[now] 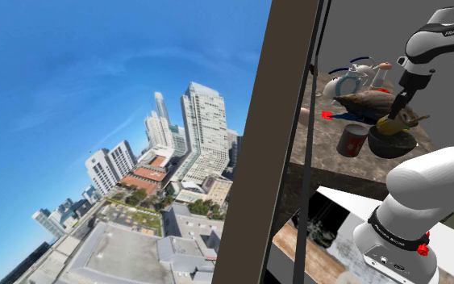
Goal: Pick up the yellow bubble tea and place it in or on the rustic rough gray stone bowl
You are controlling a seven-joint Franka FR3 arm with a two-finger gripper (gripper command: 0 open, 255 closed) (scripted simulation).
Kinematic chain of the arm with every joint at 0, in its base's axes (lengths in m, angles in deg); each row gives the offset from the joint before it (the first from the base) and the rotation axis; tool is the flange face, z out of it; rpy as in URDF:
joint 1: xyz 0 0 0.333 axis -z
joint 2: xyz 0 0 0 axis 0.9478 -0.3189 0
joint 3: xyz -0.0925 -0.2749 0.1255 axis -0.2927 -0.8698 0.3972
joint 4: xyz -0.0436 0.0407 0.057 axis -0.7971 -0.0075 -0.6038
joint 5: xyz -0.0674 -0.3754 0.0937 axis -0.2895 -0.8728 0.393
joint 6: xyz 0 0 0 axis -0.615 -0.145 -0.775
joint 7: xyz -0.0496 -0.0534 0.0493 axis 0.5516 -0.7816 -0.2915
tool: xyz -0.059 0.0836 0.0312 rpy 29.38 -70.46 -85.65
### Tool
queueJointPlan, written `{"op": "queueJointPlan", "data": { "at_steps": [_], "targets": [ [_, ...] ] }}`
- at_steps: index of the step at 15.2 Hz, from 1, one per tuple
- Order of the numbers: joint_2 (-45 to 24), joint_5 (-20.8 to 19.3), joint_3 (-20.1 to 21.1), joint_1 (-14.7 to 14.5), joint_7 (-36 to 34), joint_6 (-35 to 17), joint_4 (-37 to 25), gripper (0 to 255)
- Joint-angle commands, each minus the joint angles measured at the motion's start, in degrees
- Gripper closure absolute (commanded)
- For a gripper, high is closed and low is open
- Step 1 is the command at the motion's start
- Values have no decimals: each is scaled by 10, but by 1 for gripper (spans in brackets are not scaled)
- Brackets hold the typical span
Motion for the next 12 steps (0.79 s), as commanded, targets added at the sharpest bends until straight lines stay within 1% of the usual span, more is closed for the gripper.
{"op": "queueJointPlan", "data": {
  "at_steps": [1,7,8,12],
  "targets": [
    [0,-1,-1,1,0,-3,2,255],
    [0,-1,-1,1,0,-3,2,255],
    [0,-1,-1,1,0,-3,2,0],
    [0,-1,-1,1,0,-3,2,0]
  ]
}}
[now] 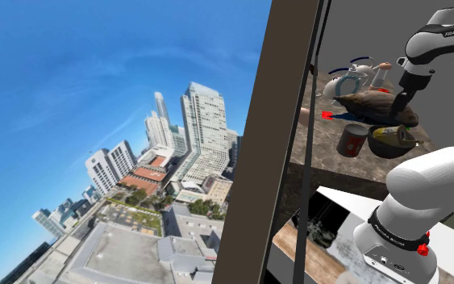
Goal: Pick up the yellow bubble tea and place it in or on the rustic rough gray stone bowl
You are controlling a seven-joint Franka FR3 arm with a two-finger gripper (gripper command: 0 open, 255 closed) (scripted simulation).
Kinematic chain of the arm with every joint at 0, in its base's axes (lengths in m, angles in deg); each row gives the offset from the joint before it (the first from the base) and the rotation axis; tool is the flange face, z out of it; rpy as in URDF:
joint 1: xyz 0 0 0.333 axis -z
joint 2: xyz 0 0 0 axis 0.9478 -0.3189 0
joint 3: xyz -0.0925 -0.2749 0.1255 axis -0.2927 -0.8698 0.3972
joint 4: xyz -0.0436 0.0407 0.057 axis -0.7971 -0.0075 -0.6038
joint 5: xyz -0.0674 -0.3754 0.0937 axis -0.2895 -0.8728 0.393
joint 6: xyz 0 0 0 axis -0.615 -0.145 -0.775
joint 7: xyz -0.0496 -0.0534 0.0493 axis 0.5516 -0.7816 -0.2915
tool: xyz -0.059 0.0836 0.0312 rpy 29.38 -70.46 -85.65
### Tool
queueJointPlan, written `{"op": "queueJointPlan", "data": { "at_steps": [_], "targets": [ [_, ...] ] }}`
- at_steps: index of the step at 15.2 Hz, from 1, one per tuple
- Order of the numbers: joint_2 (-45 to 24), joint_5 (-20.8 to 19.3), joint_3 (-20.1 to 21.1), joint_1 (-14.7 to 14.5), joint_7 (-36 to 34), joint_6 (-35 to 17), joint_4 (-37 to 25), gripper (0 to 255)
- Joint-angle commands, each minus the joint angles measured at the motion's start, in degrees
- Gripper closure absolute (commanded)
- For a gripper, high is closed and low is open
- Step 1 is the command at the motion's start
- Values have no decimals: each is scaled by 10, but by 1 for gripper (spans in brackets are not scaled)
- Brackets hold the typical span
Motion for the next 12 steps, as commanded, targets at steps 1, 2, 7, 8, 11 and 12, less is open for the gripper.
{"op": "queueJointPlan", "data": {
  "at_steps": [1,2,7,8,11,12],
  "targets": [
    [0,0,0,0,0,0,0,0],
    [6,4,8,0,0,21,-15,0],
    [16,16,27,-3,2,76,-59,0],
    [16,16,27,-3,2,76,-59,0],
    [16,16,27,-3,3,76,-59,0],
    [16,16,27,-3,3,76,-59,0]
  ]
}}
